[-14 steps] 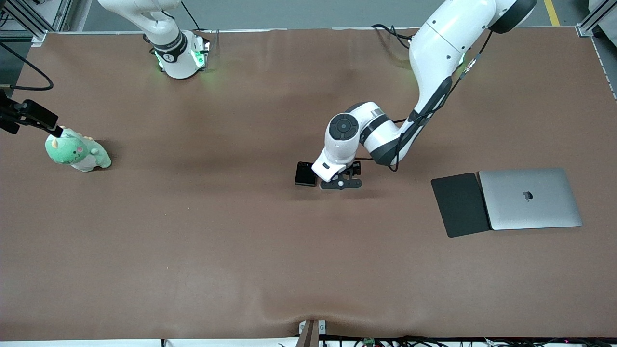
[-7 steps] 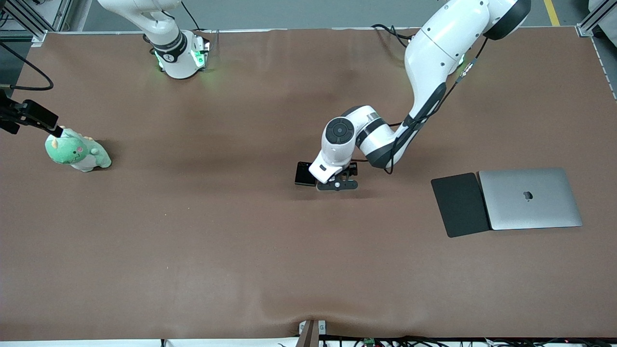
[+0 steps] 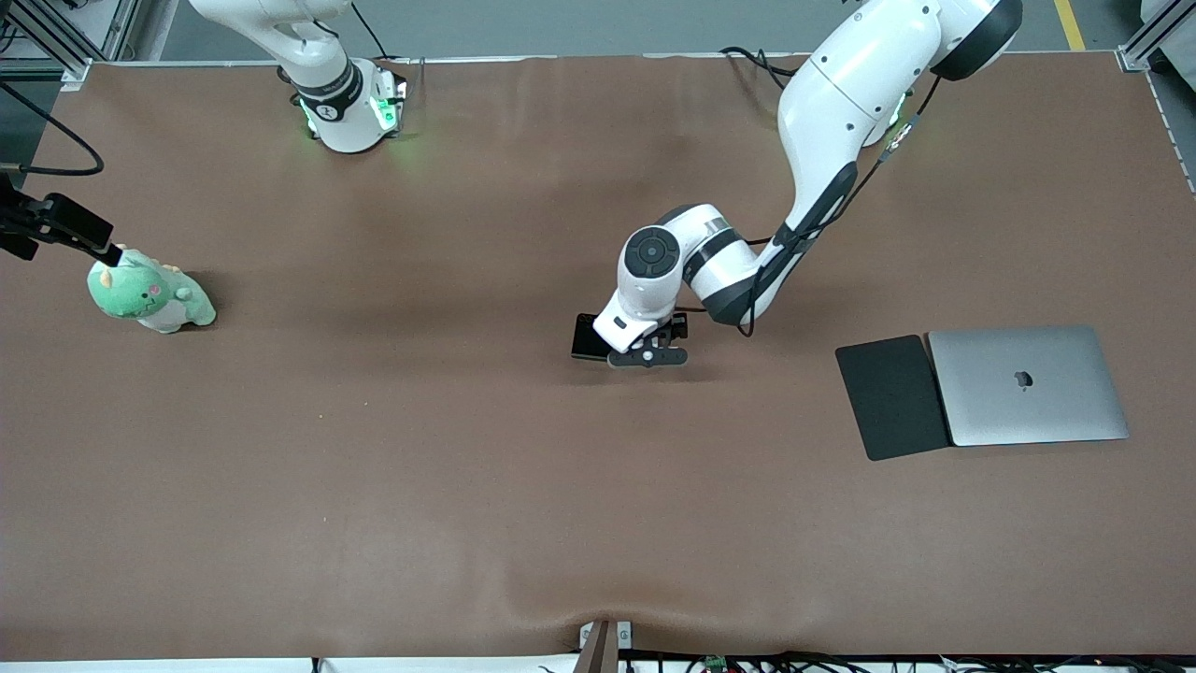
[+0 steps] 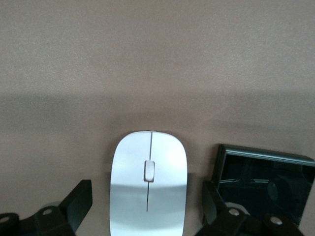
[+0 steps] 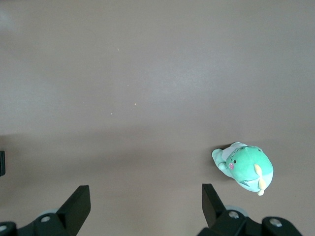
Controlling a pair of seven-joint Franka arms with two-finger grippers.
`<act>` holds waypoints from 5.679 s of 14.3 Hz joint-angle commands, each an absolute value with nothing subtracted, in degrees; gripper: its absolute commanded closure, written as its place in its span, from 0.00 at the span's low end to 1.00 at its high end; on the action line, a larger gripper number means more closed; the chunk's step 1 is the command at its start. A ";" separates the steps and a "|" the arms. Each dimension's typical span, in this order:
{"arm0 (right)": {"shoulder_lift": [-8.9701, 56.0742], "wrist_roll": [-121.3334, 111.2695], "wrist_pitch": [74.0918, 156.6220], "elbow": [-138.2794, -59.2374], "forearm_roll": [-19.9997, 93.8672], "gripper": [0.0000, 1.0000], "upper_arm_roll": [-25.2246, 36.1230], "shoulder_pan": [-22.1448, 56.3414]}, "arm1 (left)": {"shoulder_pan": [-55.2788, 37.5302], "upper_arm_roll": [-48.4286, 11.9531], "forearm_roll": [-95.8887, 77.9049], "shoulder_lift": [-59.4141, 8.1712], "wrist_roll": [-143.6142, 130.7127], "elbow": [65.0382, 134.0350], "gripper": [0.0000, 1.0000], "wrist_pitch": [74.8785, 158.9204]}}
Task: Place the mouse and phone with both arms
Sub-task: 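Lower the left gripper over the white mouse and close on it, then carry the mouse with the left gripper while the right gripper reaches the phone, then lower the mouse onto the pad while the right gripper grasps the phone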
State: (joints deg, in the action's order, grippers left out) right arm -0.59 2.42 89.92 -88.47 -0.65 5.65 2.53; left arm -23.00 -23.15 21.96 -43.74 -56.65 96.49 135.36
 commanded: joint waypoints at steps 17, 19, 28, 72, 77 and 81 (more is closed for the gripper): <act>-0.70 3.42 89.47 -88.42 -0.62 0.00 5.63 2.99 | -22.33 -23.03 23.29 -42.02 -61.08 97.55 0.55 134.56; -0.70 3.60 89.38 -88.16 -0.53 0.00 5.54 3.08 | -20.05 -23.03 23.47 -39.91 -60.56 99.48 0.55 134.47; 1.66 11.75 90.17 -86.40 4.48 0.00 5.45 14.39 | -6.53 -23.29 23.64 -26.20 -47.84 113.72 0.54 134.65; 47.29 50.10 136.06 -87.28 3.78 0.85 5.54 51.33 | 29.00 -32.52 29.36 -33.94 -18.80 111.00 0.00 137.47; 43.26 50.45 128.88 -86.49 4.57 1.00 6.85 49.84 | 29.09 -35.50 29.27 -27.25 -18.80 111.36 0.00 134.91; 35.18 49.75 120.08 -86.66 4.40 1.00 9.57 47.03 | 29.09 -36.56 28.48 -24.18 -18.55 111.01 0.00 134.82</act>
State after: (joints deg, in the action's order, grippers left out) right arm 40.86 49.87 124.24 -84.86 4.25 9.10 48.95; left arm 28.54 -36.05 28.02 -26.76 -18.15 109.95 135.42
